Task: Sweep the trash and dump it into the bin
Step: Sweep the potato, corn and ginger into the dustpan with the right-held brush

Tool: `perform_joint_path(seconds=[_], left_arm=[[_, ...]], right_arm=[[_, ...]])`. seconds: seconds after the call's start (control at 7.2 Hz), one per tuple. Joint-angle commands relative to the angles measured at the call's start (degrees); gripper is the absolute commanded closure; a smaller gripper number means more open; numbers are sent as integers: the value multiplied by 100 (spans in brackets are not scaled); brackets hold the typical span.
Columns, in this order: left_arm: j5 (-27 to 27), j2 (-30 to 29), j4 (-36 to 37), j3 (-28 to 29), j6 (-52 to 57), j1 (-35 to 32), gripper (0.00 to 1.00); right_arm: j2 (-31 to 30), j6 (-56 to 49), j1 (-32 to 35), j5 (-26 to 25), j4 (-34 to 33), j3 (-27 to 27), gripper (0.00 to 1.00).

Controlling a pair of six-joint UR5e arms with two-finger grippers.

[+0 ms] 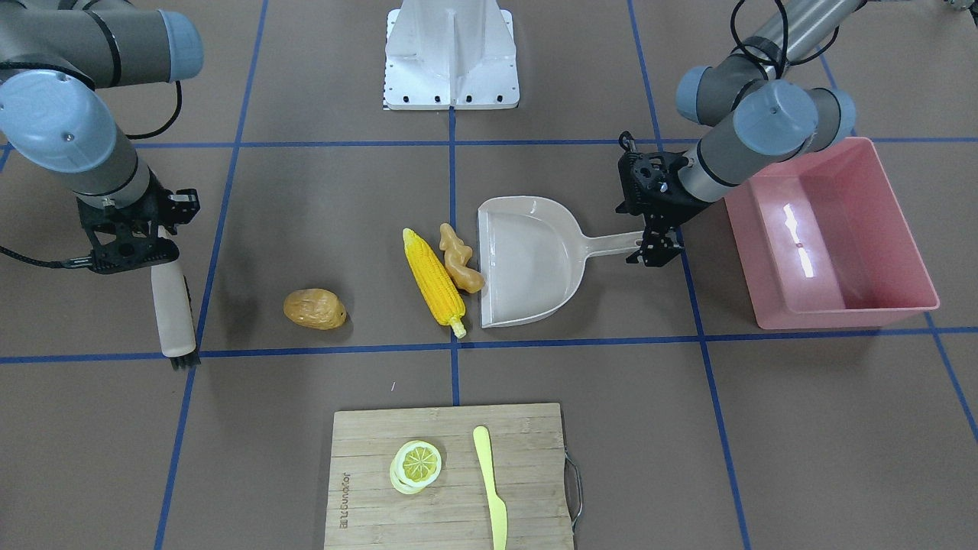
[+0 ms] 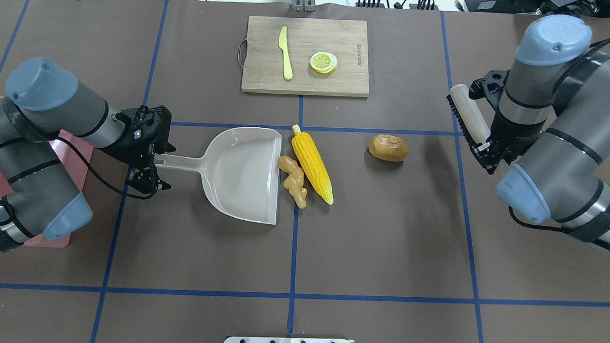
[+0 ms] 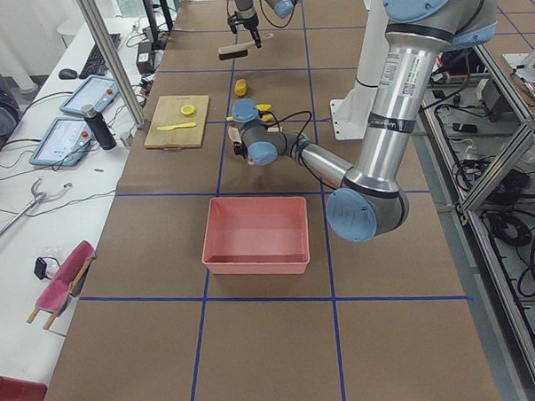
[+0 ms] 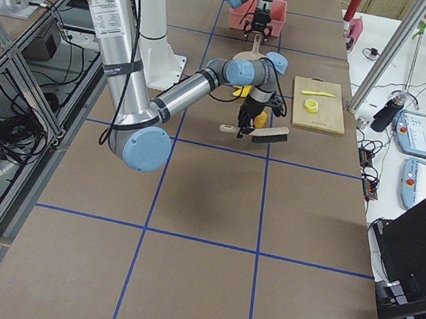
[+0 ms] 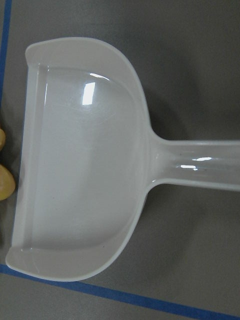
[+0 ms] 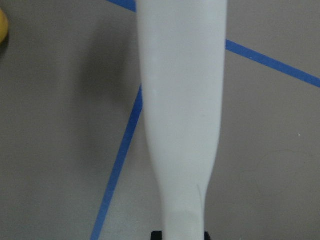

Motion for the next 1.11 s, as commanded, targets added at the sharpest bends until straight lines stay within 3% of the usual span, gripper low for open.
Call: perform_joint_path(seconds=[0.0,0.97], left_arm=[[8,47,-22,-5,0,9,9],[17,83,-286,39,-9,0,9]], right_arm=[[490,299,-257,57,104,-673,100],[834,1019,-1023,531,464,-754,100]])
